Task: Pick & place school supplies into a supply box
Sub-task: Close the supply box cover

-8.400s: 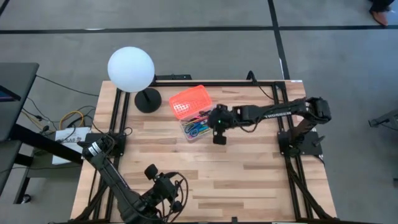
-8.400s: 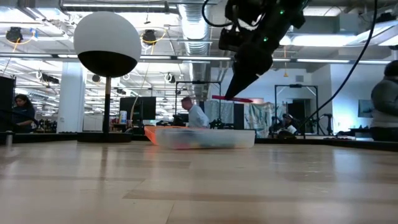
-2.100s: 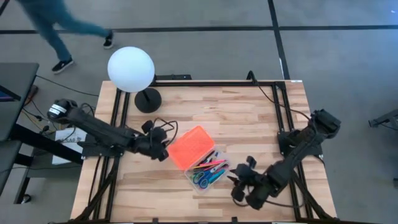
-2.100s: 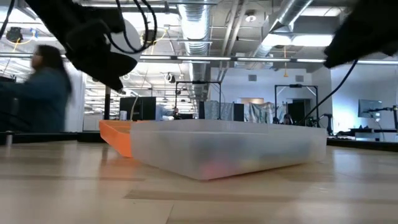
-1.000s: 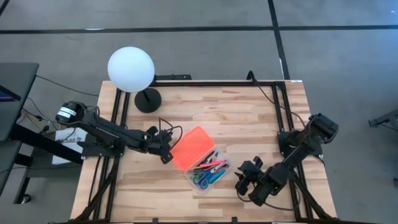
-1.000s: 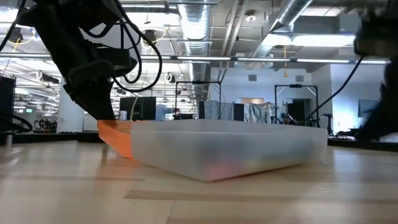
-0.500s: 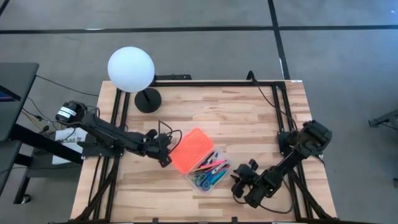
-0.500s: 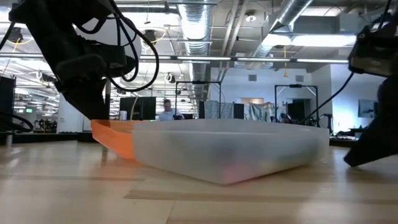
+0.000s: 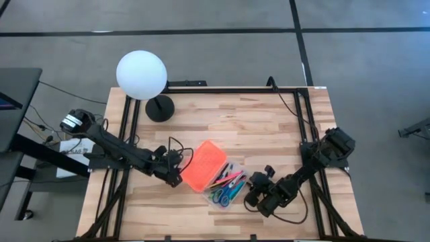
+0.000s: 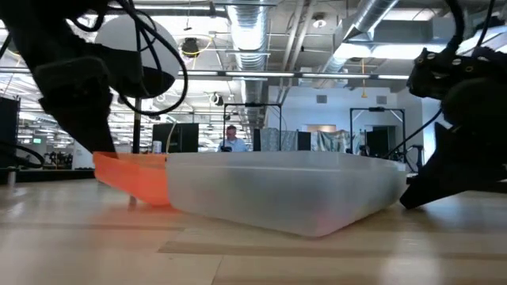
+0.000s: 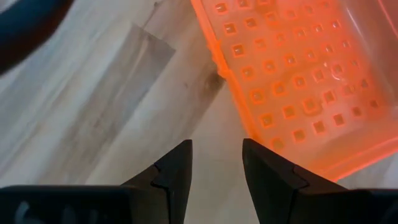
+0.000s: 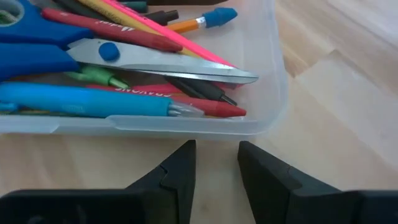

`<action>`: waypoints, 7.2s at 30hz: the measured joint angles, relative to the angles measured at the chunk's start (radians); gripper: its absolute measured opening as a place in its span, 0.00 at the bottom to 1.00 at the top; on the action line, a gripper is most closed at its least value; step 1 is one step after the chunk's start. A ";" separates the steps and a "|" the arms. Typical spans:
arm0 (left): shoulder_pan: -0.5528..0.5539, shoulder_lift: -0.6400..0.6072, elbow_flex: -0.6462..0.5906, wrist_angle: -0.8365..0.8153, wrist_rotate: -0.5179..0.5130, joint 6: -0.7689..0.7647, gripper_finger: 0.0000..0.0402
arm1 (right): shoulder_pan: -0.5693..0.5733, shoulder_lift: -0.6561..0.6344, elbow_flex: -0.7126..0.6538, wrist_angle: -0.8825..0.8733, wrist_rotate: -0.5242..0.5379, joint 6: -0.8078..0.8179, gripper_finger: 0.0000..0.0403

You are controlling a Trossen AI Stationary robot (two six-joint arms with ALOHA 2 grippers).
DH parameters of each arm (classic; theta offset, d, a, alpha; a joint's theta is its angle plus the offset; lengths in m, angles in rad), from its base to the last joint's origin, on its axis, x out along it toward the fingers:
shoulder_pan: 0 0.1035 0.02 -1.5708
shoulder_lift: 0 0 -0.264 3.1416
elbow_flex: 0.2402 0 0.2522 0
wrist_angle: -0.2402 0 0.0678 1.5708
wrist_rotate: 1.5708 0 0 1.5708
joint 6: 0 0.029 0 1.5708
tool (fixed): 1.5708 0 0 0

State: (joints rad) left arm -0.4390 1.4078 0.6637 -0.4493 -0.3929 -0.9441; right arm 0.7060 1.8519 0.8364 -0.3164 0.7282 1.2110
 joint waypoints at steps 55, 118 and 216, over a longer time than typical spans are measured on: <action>-0.388 0.198 0.001 0.246 -0.188 -0.563 0.34 | -0.299 -0.055 -0.002 0.093 -0.254 -0.652 0.22; -0.078 0.191 -0.004 0.267 0.117 0.312 0.34 | -0.206 -0.061 0.000 0.128 -0.615 -0.801 0.60; 0.050 0.066 0.048 0.688 0.071 0.557 0.34 | -0.271 -0.057 0.022 0.141 -0.616 -0.903 0.59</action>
State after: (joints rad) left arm -0.3894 1.4738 0.7120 0.2390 -0.3224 -0.3874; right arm 0.4348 1.7950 0.8585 -0.1757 0.1123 0.3081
